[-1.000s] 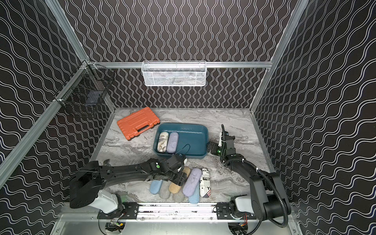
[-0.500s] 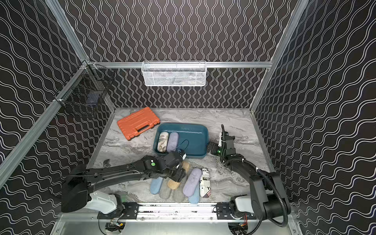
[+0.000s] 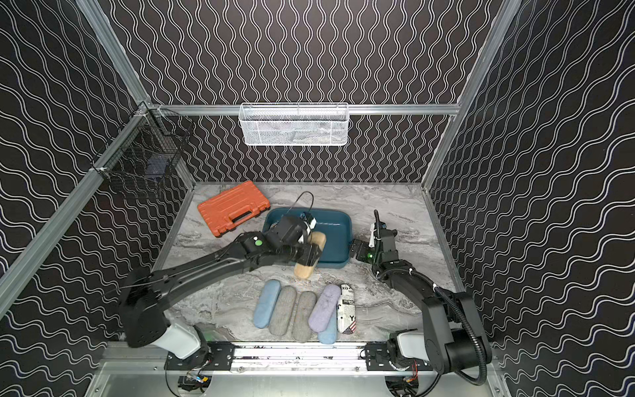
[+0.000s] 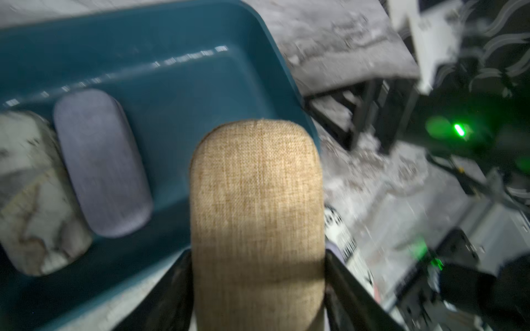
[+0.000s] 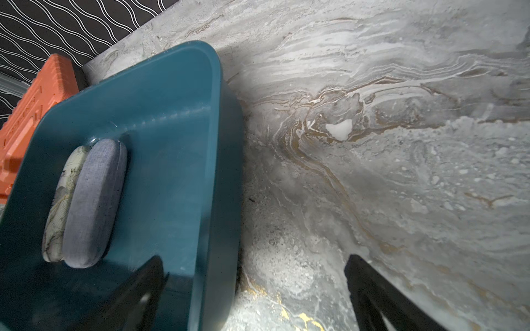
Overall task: Put the glasses cases into the storage boxes
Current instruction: Place the glasses case in the storage box.
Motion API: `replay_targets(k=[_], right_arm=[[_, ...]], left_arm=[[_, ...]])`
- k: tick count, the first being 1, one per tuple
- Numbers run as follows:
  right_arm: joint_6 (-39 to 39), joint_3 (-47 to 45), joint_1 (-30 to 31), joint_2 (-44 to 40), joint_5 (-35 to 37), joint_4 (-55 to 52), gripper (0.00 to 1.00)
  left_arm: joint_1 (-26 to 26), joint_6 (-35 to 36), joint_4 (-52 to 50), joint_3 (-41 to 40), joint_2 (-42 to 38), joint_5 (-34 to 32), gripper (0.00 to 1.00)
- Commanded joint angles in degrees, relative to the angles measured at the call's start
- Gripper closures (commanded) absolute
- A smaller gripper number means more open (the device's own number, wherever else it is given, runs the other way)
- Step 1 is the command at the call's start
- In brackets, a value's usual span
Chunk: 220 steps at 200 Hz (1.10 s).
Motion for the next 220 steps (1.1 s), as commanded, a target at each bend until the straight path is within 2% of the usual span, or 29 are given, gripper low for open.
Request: replay_targets(k=[1, 34, 71, 155, 220], right_arm=[[0.35, 0.27, 0.02, -0.20, 0.28, 1.26, 0.00], [0.21, 0.09, -0.05, -0.51, 0.78, 1.15, 0.00], [0.37, 0.05, -0.07, 0.27, 0.48, 1.61, 0.00], [0.55, 0.01, -0.04, 1.37, 0.04, 2.17, 0.00], [0.46, -0.08, -0.04, 1.60, 0.39, 2.17, 0.00]], left_arm=[[2.56, 0.60, 4.68, 4.05, 4.14, -0.56, 0.34], [6.58, -1.96, 7.97, 7.12, 10.84, -0.80, 0.34], [7.46, -2.66, 9.44, 8.16, 16.33, -1.97, 0.34], [7.54, -1.63, 9.52, 6.78, 20.47, -7.39, 0.33], [7.63, -2.04, 10.31, 7.22, 23.81, -6.71, 0.33]])
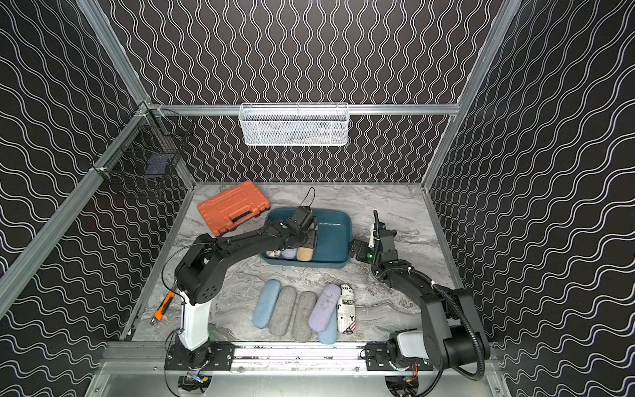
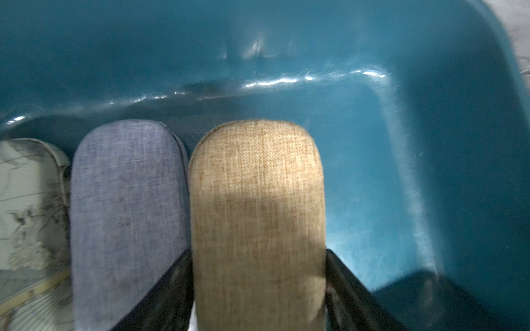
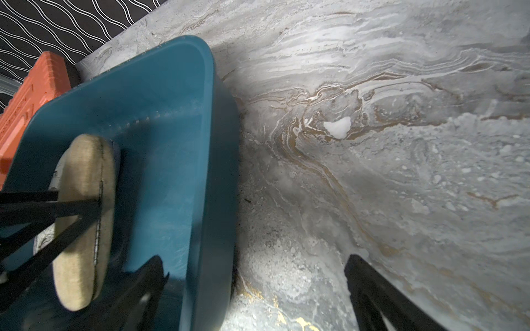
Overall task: Put the glasses cases into the storage boxes
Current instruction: Place the glasses case in the storage box.
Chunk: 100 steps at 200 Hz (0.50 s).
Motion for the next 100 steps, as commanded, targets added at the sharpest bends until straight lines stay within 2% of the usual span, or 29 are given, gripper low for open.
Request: replay_targets(k=[1, 100], right_arm=[[0.42, 0.01, 0.02, 0.18, 0.08, 1.26, 0.00], [0.52, 0.18, -0.04, 1.13, -0.35, 1.50, 0.00]], left_arm=[[0.09, -0.23, 2.37, 0.62, 0.59, -0.29, 0.33], [0.07, -0.06, -0.66, 1.28, 1.34, -6.03, 0.28]])
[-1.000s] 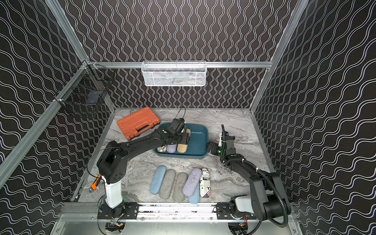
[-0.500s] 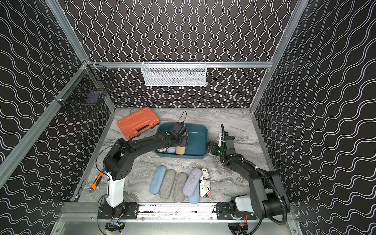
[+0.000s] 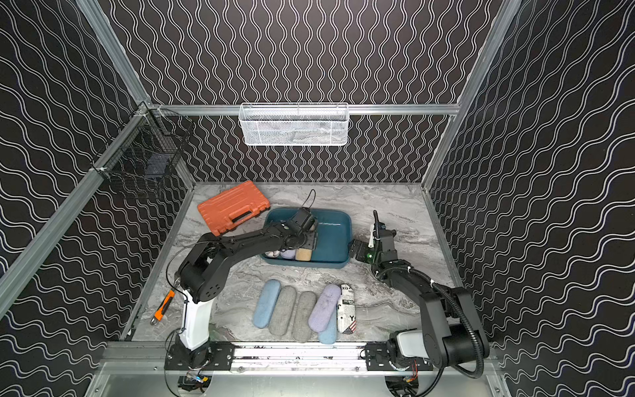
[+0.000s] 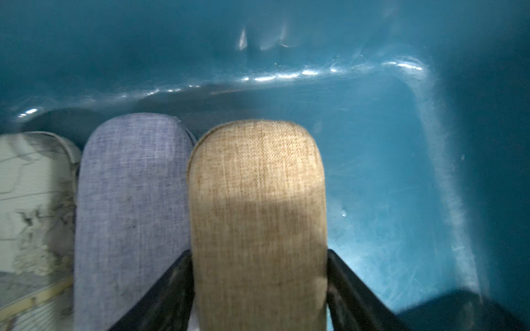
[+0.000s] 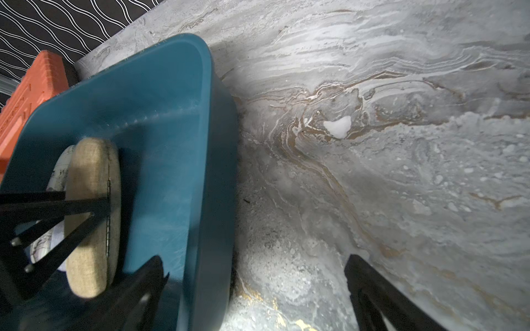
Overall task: Put the glasses cases into the storage boxes
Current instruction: Place the glasses case in the storage box, then pick up the glasses case.
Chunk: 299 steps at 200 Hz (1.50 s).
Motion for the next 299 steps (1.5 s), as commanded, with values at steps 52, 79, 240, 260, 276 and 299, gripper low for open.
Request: replay_targets(k=[52, 79, 240, 260, 276, 299], right_arm=[[0.29, 0.35, -0.13, 0.27, -0.09, 0.71, 0.00], [0.38, 0.36, -0.06, 0.61, -0.26, 0.94, 0.00], [0.83, 0.38, -0.07, 0.14, -1.24, 1.12, 0.00], [0.83, 0.12, -0.11, -0.43, -1.03, 1.07, 0.00], [0.83, 0.10, -0.14, -0.69, -1.04, 1.03, 0.00], [0.80, -0.08, -0.10, -1.22, -1.15, 0.82, 0.00]], left_arm=[[0.07, -1.01, 0.42, 0.83, -0.19, -2.87, 0.24], [0.07, -1.75, 1.10, 0.33, -3.32, -1.28, 0.21], [-14.92, 5.59, -5.23, -20.96, -32.03, 14.09, 0.16], [-16.35, 4.70, -3.70, -23.10, -32.70, 18.02, 0.14], [-17.42, 3.72, -2.11, -24.28, -32.12, 19.62, 0.13], [-19.58, 3.77, -2.26, -23.52, -29.67, 18.84, 0.11]])
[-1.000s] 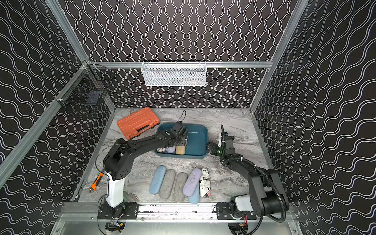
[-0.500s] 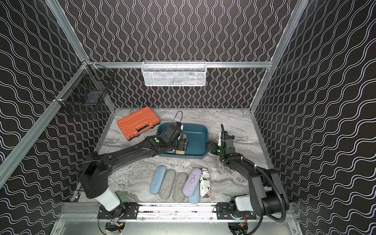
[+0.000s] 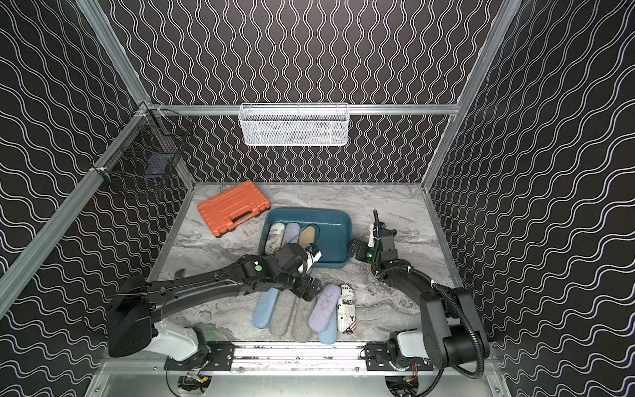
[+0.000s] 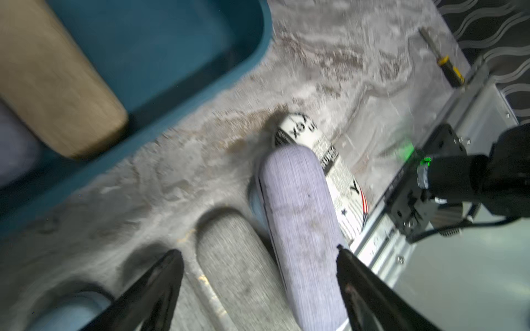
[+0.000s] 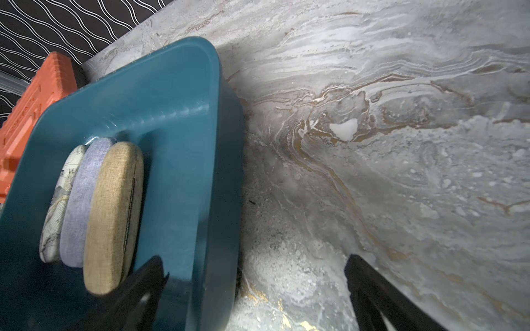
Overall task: Put the glasses cases into the storage boxes
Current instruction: Pick up the glasses case.
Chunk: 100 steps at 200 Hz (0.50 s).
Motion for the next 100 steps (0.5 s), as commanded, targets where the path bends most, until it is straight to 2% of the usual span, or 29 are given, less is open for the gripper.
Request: replay_targets(k=[1, 100], right_arm=[[0.73, -0.19, -0.08, -0.63, -0.23, 0.69, 0.00], [0.87, -1.12, -0.05, -1.77, -0.40, 1.16, 0.00]], left_arm=[[-1.64, 0.21, 1.90, 0.66, 1.96, 1.78, 0.11], [-7.04, -3.31, 1.51, 3.35, 8.86, 0.48, 0.02]])
